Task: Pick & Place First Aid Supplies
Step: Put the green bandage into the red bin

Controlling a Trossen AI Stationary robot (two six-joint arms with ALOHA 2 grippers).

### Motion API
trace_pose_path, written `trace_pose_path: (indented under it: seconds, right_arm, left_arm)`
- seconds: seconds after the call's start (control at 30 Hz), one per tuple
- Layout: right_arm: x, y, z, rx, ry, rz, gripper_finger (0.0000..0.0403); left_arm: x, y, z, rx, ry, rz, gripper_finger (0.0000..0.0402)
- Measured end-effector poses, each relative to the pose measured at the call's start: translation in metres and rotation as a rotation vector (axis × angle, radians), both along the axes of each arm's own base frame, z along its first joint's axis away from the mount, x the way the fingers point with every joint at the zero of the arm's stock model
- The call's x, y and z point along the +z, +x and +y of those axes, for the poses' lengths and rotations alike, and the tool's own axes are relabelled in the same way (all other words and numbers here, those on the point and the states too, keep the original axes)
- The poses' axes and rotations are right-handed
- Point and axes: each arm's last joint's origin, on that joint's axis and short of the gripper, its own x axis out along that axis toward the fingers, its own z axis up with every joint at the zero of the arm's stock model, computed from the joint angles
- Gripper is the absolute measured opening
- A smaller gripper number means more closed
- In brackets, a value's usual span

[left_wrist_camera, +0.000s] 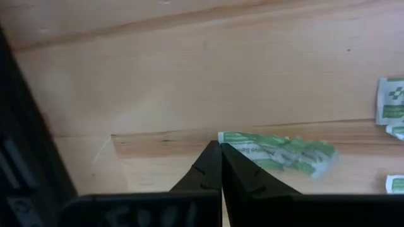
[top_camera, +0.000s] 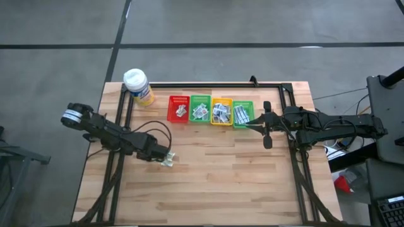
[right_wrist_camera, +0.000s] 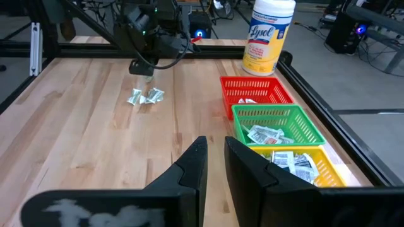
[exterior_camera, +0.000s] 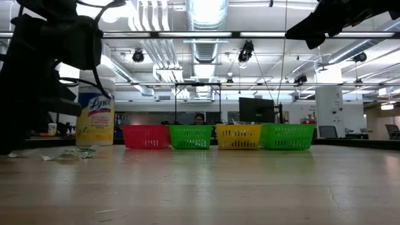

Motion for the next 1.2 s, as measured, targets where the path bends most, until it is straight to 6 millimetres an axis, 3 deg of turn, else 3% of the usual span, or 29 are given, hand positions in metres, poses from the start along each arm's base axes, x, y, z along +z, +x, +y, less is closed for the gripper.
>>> trace_pose_path:
  seconds: [0.4, 0.77, 1.2]
  right_arm:
    - [0.000, 0.000, 0.000, 0.000, -0.001, 0.000, 0.0052]
    - [0.000, 0.000, 0.000, 0.000, -0.001, 0.000, 0.0052]
    - [0.000, 0.000, 0.000, 0.000, -0.001, 0.000, 0.0052]
  left_arm:
    - [0.021, 0.013, -0.003, -0.062, -0.001, -0.044, 0.0003]
    - [0.022, 0.014, -0.003, -0.062, 0.026, -0.056, 0.0073]
    - [0.022, 0.018, -0.003, -0.075, 0.021, -0.100, 0.0106]
